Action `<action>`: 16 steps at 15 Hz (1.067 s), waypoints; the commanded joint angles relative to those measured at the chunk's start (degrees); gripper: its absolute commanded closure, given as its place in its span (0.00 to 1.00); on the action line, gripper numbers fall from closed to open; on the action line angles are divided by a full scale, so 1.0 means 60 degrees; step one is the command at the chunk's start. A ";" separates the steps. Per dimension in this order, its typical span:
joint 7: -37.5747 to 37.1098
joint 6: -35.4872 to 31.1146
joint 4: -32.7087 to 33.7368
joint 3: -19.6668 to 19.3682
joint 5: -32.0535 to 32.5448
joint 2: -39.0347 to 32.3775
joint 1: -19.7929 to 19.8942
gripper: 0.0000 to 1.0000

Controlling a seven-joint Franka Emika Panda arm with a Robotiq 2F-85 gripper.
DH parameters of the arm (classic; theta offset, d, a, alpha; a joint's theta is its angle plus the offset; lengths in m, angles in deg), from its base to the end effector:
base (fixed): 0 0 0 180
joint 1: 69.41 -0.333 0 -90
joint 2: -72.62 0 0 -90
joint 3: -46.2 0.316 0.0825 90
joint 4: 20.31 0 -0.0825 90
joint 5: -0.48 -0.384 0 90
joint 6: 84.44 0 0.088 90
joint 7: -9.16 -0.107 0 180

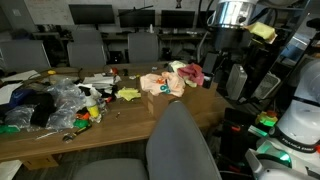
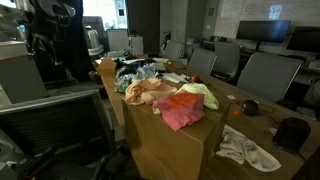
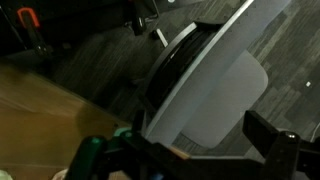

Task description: Pick up the shirts on the box and put them on the chair.

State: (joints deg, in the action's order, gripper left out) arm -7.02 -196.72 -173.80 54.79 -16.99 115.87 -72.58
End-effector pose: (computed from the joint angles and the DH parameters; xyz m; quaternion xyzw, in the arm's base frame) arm 0.3161 0.0858 0.4588 -0.9893 0.1129 0.0029 0.0922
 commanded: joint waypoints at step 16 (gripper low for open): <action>-0.3277 -0.2160 0.4317 0.0075 0.3179 -0.4115 0.2220 0.00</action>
State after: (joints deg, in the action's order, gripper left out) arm -21.37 -209.58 -154.11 54.71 -1.92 96.94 -60.66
